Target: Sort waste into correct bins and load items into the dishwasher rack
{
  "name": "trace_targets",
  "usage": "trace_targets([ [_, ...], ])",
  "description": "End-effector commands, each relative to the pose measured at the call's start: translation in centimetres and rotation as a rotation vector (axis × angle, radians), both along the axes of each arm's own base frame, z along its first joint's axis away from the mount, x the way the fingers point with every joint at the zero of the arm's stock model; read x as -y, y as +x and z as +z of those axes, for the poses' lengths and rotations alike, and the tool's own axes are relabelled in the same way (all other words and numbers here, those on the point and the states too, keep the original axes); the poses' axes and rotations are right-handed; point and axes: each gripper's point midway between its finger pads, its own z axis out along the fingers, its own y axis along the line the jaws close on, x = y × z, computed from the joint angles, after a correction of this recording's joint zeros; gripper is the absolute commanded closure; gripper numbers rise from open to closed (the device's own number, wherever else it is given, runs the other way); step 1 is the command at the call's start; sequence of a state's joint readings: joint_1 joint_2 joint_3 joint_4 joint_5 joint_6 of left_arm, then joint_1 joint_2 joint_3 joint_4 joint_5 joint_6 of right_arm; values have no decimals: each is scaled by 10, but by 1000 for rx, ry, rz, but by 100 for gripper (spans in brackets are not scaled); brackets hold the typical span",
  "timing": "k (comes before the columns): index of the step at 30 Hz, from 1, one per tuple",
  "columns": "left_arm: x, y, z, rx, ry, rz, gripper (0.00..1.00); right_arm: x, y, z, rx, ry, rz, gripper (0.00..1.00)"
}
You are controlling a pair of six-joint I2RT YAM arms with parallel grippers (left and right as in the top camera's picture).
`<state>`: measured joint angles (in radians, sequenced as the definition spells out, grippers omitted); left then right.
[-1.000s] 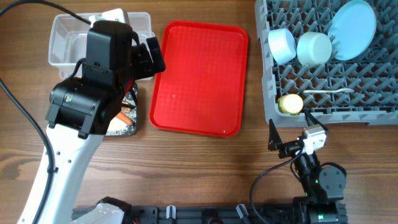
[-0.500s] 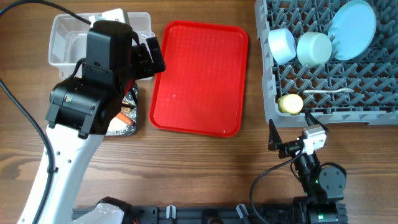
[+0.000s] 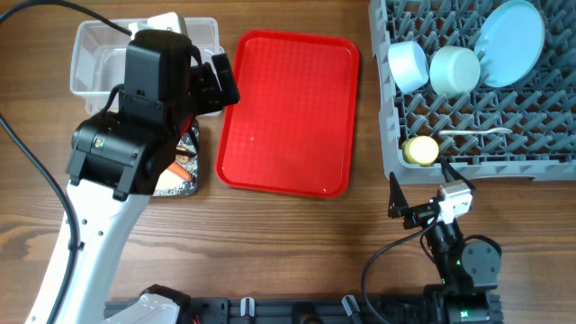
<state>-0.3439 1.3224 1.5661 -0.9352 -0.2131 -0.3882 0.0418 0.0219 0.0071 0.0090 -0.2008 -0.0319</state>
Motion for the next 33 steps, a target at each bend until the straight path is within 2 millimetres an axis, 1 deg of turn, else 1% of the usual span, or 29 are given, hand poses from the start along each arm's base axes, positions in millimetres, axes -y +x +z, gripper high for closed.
trace_targets([
  [1, -4, 0, 13, 46, -18, 21, 0, 0, -1, 4, 21, -1, -5, 0],
  [3, -12, -6, 23, 74, -28, 39, 0, 0, -1, 4, 21, -1, -5, 0],
  [4, -31, -8, 31, 98, -34, 87, 0, 0, -1, 4, 21, -1, -5, 0],
  [6, -55, -10, 37, 116, -36, 152, 0, 0, -1, 4, 21, -1, -5, 0],
  [7, -69, -14, 36, 118, -33, 192, 0, 0, -1, 4, 21, -1, -5, 0],
  [8, -79, -18, 32, 111, -30, 217, 0, 0, -1, 4, 21, -1, -5, 0],
  [9, -86, -27, 26, 102, -29, 233, 0, 0, -1, 4, 21, -1, -5, 0],
  [10, -95, -39, 13, 82, 7, 250, 0, 0, -1, 4, 21, -1, -5, 0],
  [12, -107, -62, -15, 41, 25, 280, 0, 0, -1, 4, 21, -1, -5, 0],
  [14, -127, -93, -59, -19, 38, 342, 0, 0, -1, 4, 21, -1, -5, 0],
  [16, -140, -117, -89, -55, 45, 396, 0, 0, -1, 4, 21, -1, -5, 0],
  [17, -143, -129, -105, -63, 37, 411, 0, 0, -1, 4, 21, -1, -5, 0],
  [18, -142, -133, -113, -46, 21, 410, 0, 0, -1, 4, 21, -1, -5, 0],
  [19, -143, -134, -118, -6, 9, 412, 0, 0, -1, 4, 21, -1, -5, 0],
  [20, -142, -132, -121, 69, -9, 408, 0, 0, -1, 4, 21, -1, -5, 0],
  [23, -133, -113, -121, 358, -76, 345, 0, 0, -1, 4, 21, -1, -5, 0],
  [25, -129, -106, -122, 507, -98, 315, 0, 0, -1, 4, 21, -1, -5, 0],
  [26, -129, -105, -124, 555, -104, 306, 0, 0, -1, 4, 21, -1, -5, 0],
  [29, -126, -106, -132, 637, -115, 285, 0, 0, -1, 4, 21, -1, -5, 0],
  [33, -125, -107, -136, 640, -94, 271, 0, 0, -1, 4, 21, -1, -5, 0],
])
